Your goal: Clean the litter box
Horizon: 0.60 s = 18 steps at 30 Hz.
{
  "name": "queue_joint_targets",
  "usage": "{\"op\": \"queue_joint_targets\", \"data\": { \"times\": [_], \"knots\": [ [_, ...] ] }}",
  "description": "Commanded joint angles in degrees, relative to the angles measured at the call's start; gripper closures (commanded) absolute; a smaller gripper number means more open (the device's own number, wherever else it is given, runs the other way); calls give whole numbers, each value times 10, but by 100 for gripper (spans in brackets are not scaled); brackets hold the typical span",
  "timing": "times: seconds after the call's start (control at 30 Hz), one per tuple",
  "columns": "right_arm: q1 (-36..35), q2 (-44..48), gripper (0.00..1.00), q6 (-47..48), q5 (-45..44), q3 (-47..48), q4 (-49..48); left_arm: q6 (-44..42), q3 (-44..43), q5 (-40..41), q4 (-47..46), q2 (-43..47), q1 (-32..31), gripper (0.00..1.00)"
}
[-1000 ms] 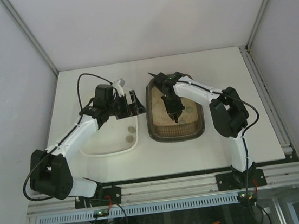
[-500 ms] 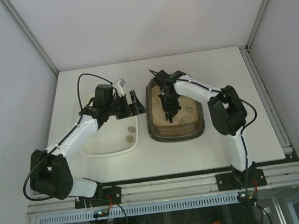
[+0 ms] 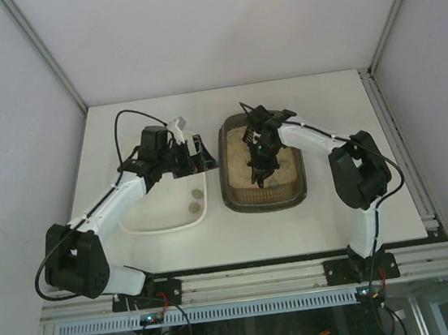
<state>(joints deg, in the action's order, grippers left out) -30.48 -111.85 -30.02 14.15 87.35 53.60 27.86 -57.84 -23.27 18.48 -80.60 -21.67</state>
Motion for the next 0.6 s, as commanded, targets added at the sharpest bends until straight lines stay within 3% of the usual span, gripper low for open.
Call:
{"op": "queue_joint_targets", "data": {
  "times": [0.0, 0.33, 0.57],
  "knots": [
    [22, 57, 100, -28, 92, -44, -82, -3, 14, -18, -14, 1, 4, 0],
    [28, 97, 100, -51, 148, -121, -170, -8, 17, -19, -14, 5, 6, 0],
    [49, 176, 100, -71, 195, -205, -265, -27, 22, -28, -14, 18, 17, 0]
  ]
}}
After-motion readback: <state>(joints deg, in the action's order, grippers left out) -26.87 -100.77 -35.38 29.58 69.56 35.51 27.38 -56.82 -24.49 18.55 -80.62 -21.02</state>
